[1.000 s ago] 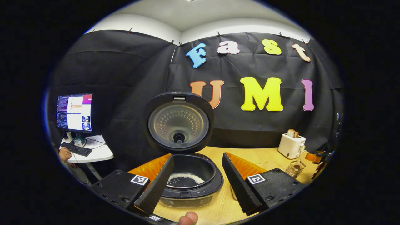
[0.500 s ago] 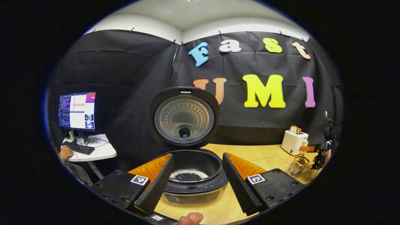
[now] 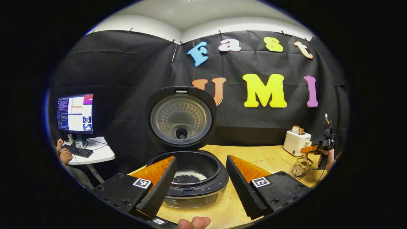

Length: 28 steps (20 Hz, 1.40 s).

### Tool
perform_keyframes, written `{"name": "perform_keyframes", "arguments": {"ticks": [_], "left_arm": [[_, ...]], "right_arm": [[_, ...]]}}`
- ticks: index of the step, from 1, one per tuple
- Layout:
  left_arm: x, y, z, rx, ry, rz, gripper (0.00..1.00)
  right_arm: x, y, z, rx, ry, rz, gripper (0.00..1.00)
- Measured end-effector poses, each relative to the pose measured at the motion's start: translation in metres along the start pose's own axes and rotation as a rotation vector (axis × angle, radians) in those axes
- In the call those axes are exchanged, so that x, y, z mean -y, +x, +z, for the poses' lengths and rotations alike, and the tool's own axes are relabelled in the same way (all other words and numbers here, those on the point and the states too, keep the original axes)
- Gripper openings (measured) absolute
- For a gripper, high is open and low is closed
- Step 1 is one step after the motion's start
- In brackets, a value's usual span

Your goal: Close the left gripper, press the button to open the rice cooker; take a wooden spoon from the chopstick holder with the right hand, scoop a spoonful of rice and pour it into the rice cooker, then put the wooden spoon back into the chopstick holder.

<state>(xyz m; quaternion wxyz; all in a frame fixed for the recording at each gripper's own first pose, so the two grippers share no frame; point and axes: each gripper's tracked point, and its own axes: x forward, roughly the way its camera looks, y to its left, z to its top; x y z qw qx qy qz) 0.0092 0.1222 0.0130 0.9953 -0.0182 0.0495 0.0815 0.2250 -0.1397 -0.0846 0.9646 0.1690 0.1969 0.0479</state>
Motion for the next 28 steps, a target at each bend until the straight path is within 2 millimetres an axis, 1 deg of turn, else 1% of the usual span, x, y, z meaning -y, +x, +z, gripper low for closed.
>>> {"name": "perform_keyframes", "arguments": {"ticks": [1,2,3,5,8,10,13,17,18,20,23,25,26,27,28], "left_arm": [[0.002,0.001,-0.002,-0.003,-0.002,-0.004,0.98],[0.003,0.002,-0.003,-0.004,-0.003,-0.008,0.98],[0.004,0.002,-0.004,-0.004,-0.003,-0.009,0.98],[0.0,0.003,-0.007,-0.001,-0.004,0.001,0.98],[0.005,0.005,-0.003,0.029,-0.039,-0.024,0.99],[-0.004,0.004,-0.004,0.033,-0.031,-0.01,0.98],[-0.008,0.005,-0.005,0.043,-0.02,-0.006,0.98],[-0.012,0.008,-0.001,0.076,-0.026,-0.002,0.98],[-0.013,0.009,0.0,0.086,-0.026,-0.003,0.98],[-0.017,0.011,-0.004,0.085,-0.011,-0.002,0.98],[-0.017,0.013,-0.006,0.091,0.008,-0.008,0.98],[-0.022,0.014,-0.006,0.098,0.022,-0.004,0.98],[-0.025,0.013,-0.005,0.097,0.02,0.002,0.98],[-0.027,0.013,-0.006,0.097,0.009,0.004,0.98],[-0.027,0.012,-0.006,0.097,-0.011,-0.003,0.98]], "right_arm": [[-0.006,-0.003,-0.001,0.001,0.014,0.013,0.1],[-0.007,-0.005,0.001,0.006,0.013,0.024,0.1],[-0.009,-0.007,0.003,0.016,0.014,0.028,0.01],[-0.01,-0.012,0.004,0.041,-0.013,0.023,0.0],[-0.016,-0.024,0.014,0.086,-0.045,0.008,0.01],[-0.023,-0.032,0.021,0.113,-0.058,0.002,0.01],[-0.037,-0.046,0.033,0.158,-0.13,-0.021,0.01],[-0.055,-0.065,0.06,0.237,-0.226,-0.083,0.01],[-0.062,-0.071,0.064,0.256,-0.244,-0.095,0.0],[-0.083,-0.078,0.073,0.283,-0.269,-0.09,0.0],[-0.128,-0.081,0.074,0.298,-0.307,-0.041,0.0],[-0.164,-0.079,0.067,0.297,-0.33,0.01,0.0],[-0.182,-0.074,0.061,0.291,-0.345,0.034,0.0],[-0.198,-0.069,0.054,0.281,-0.36,0.056,0.0],[-0.21,-0.063,0.044,0.263,-0.372,0.074,0.0]]}}
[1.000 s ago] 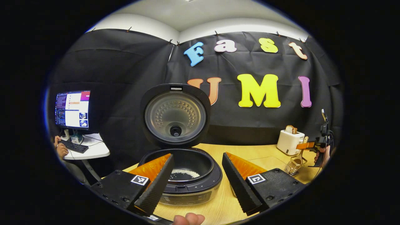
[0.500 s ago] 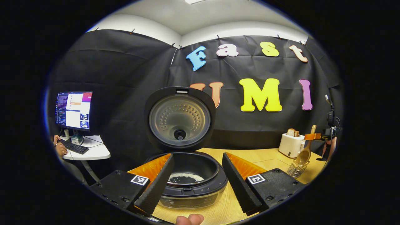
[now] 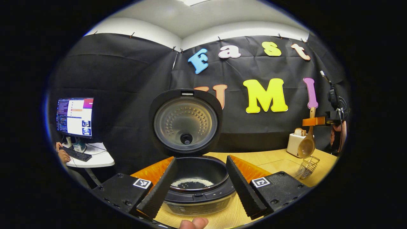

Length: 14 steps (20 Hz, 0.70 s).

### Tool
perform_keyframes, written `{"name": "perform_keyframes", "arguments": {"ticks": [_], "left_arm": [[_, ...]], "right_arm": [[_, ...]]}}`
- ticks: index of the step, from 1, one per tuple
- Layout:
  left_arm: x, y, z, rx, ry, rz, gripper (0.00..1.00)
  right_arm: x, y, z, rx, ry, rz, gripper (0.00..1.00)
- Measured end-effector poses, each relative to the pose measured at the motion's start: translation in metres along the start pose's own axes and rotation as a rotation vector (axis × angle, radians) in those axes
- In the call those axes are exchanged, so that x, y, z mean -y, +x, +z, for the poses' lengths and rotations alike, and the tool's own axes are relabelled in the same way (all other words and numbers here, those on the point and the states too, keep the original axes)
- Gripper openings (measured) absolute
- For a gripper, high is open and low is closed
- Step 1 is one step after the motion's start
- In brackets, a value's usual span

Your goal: Close the left gripper, press the button to open the rice cooker; take a wooden spoon from the chopstick holder with the right hand, scoop a spoonful of rice and pour it into the rice cooker, then put the wooden spoon back into the chopstick holder.

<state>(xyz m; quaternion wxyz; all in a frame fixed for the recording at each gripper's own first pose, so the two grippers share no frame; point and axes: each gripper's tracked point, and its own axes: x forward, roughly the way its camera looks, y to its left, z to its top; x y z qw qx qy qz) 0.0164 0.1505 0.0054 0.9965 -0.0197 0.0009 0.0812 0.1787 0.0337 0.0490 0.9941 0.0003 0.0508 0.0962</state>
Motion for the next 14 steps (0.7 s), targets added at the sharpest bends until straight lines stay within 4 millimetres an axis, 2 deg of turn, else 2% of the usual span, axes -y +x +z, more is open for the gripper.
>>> {"name": "perform_keyframes", "arguments": {"ticks": [2,4,7,10,14], "left_arm": [[0.001,-0.002,0.002,-0.006,-0.017,-0.014,0.98],[-0.005,-0.004,0.004,0.0,-0.017,-0.012,0.98],[-0.007,-0.005,0.004,-0.006,-0.022,-0.017,0.98],[-0.008,-0.007,0.005,-0.016,-0.043,-0.026,0.98],[-0.012,-0.009,0.006,-0.021,-0.032,-0.036,0.99]], "right_arm": [[-0.028,0.008,-0.018,-0.036,-0.021,0.037,0.0],[-0.041,0.011,-0.043,-0.079,-0.072,0.034,0.01],[-0.044,0.016,-0.074,-0.113,-0.163,-0.016,0.01],[-0.04,0.019,-0.094,-0.116,-0.276,-0.093,0.0],[-0.05,0.019,-0.118,-0.138,-0.339,-0.149,0.0]]}}
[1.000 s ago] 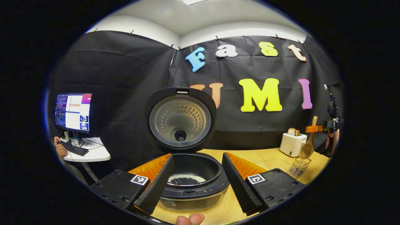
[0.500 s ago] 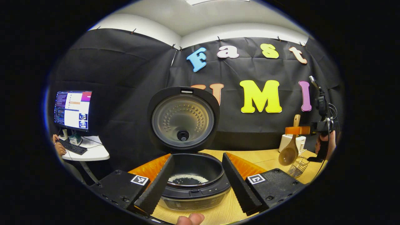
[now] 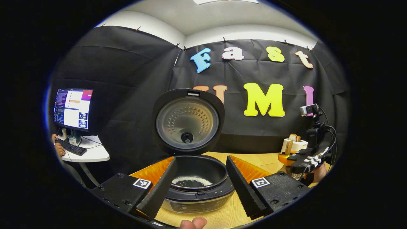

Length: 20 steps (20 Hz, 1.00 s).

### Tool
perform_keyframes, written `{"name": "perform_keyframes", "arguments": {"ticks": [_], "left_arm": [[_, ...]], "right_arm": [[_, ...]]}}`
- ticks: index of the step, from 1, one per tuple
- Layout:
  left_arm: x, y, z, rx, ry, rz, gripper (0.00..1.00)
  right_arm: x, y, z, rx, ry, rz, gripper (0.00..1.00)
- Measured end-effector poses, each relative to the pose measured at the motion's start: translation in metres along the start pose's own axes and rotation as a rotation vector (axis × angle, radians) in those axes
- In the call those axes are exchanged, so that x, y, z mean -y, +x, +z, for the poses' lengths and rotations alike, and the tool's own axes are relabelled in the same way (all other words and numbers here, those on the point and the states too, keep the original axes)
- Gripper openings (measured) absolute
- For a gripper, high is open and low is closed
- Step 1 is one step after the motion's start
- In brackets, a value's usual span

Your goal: Close the left gripper, press the button to open the rice cooker; take a wooden spoon from the chopstick holder with the right hand, scoop a spoonful of rice and pour it into the rice cooker, then put the wooden spoon back into the chopstick holder.

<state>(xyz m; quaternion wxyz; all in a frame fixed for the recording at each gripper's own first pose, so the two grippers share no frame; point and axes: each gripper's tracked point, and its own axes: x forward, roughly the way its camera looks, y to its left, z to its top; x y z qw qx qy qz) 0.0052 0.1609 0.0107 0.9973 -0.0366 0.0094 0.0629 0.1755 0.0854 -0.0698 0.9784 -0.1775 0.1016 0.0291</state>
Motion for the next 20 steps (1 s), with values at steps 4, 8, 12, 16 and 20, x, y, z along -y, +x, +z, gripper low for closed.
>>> {"name": "perform_keyframes", "arguments": {"ticks": [4,8,12,16,20], "left_arm": [[-0.006,0.0,-0.004,-0.005,0.011,0.01,0.98],[-0.01,0.0,-0.007,-0.02,0.002,0.011,0.98],[-0.015,-0.001,-0.009,-0.03,0.008,0.013,0.98],[-0.022,-0.002,-0.006,-0.02,0.014,0.043,0.98],[-0.019,-0.002,-0.005,-0.019,0.015,0.038,0.98]], "right_arm": [[-0.027,-0.006,-0.003,-0.011,0.088,0.033,0.01],[-0.042,-0.008,-0.003,-0.036,0.235,0.061,0.0],[-0.062,-0.008,0.002,-0.062,0.385,0.114,0.0],[-0.069,-0.004,0.004,-0.09,0.531,0.158,0.0],[-0.06,0.0,0.004,-0.11,0.735,0.194,0.0]]}}
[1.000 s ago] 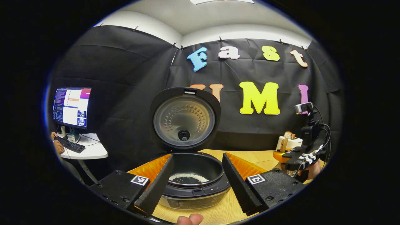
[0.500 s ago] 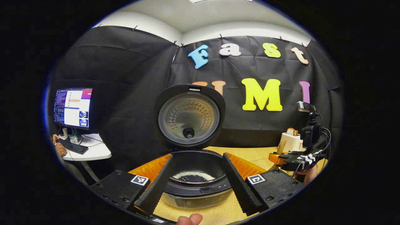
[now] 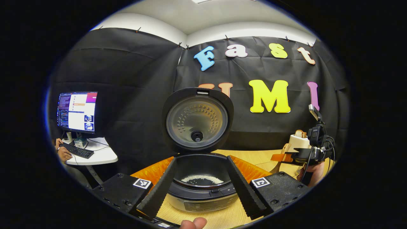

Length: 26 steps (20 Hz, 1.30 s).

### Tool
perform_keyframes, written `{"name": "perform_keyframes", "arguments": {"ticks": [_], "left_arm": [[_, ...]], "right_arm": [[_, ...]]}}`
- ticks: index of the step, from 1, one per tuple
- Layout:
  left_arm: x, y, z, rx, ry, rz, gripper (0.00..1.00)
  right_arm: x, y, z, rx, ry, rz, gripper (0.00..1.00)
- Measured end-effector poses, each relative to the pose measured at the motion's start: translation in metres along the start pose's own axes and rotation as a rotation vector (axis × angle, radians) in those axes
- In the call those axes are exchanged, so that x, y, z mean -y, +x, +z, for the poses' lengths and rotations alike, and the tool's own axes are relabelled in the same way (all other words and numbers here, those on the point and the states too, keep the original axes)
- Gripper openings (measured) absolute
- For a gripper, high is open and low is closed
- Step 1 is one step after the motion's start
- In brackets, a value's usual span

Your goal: Close the left gripper, press the button to open the rice cooker; take a wooden spoon from the chopstick holder with the right hand, scoop a spoonful of rice and pour it into the rice cooker, then put the wooden spoon back into the chopstick holder.

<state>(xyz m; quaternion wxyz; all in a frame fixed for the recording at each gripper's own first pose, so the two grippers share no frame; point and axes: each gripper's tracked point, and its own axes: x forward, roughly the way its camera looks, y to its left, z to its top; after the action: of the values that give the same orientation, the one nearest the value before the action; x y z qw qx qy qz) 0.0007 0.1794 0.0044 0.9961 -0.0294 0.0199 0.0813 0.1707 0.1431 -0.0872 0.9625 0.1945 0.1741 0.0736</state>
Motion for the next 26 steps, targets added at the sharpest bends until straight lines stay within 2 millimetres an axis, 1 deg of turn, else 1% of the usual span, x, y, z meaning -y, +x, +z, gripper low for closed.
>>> {"name": "perform_keyframes", "arguments": {"ticks": [3,6,9,12,14,17,20,22,24,26], "left_arm": [[0.001,0.0,0.001,0.005,0.001,0.001,0.98],[0.0,-0.001,0.005,0.022,-0.018,0.007,0.98],[-0.003,-0.001,0.006,0.024,-0.033,0.013,0.98],[-0.006,0.0,0.004,0.02,-0.038,0.021,0.98],[-0.003,0.003,0.0,0.007,-0.036,0.014,0.98],[-0.004,0.003,-0.001,0.002,-0.027,0.017,0.98],[-0.004,0.003,-0.001,0.003,-0.032,0.011,0.98],[-0.01,0.001,0.001,0.001,-0.025,0.026,0.98],[-0.02,-0.001,0.003,0.009,-0.015,0.046,0.98],[-0.024,-0.001,0.003,0.007,-0.014,0.048,0.98]], "right_arm": [[0.01,0.0,0.006,0.015,0.152,0.013,0.0],[0.019,-0.001,0.011,0.035,0.257,0.035,0.0],[0.035,-0.004,0.025,0.069,0.329,0.037,0.01],[0.051,-0.017,0.038,0.103,0.379,0.037,0.0],[0.063,-0.023,0.05,0.124,0.427,0.042,0.0],[0.078,-0.027,0.065,0.143,0.496,0.057,0.0],[0.078,-0.033,0.077,0.159,0.519,0.075,0.0],[0.07,-0.033,0.088,0.171,0.531,0.096,0.0],[0.051,-0.036,0.101,0.185,0.525,0.132,0.0],[0.024,-0.039,0.115,0.205,0.513,0.175,0.0]]}}
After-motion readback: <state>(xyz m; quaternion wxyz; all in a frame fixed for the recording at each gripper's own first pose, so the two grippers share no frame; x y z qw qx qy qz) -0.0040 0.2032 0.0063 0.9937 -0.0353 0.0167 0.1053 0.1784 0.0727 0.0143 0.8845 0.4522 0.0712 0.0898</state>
